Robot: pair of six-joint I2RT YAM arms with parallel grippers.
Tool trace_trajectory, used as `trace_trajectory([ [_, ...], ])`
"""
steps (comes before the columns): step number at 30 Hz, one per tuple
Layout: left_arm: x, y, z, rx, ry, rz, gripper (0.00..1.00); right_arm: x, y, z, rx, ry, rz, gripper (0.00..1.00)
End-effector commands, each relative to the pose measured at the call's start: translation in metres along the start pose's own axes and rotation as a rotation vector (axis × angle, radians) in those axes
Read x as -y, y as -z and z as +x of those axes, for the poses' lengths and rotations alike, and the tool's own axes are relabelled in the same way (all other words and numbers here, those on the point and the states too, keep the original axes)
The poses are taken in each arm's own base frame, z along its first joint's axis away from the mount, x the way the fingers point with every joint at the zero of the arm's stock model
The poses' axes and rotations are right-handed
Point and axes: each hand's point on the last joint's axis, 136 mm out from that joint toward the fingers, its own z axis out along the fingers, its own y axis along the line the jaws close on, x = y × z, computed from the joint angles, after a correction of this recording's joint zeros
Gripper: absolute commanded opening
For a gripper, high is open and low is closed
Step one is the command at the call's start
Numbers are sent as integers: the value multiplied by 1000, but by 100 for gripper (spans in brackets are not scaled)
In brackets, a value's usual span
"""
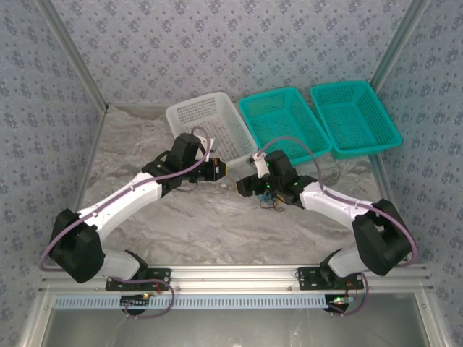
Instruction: Untangle the cables
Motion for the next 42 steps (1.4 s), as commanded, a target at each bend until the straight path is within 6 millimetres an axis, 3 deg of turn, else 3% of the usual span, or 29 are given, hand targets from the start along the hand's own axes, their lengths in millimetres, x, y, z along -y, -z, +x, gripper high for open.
trace_trajectory([
  [1, 16, 5, -14, 30, -6, 59, 0, -8, -10, -23, 130, 46, -9, 76],
  [8, 26, 17, -17, 55, -41, 98, 0, -3, -34, -26, 223, 20, 65, 76],
  [16, 35, 30, -21, 93, -70, 137, 0, 4, -53, -10, 193, 4, 180, 60],
  [30, 25, 53, -37, 165, -95, 97, 0, 34, -44, 26, 119, -55, 325, 35],
  [39, 1, 69, -55, 225, -70, -27, 0, 58, -33, 39, 94, -111, 468, 29],
  [42, -18, 76, -59, 250, -44, -136, 0, 67, -27, 47, 67, -119, 523, 30],
])
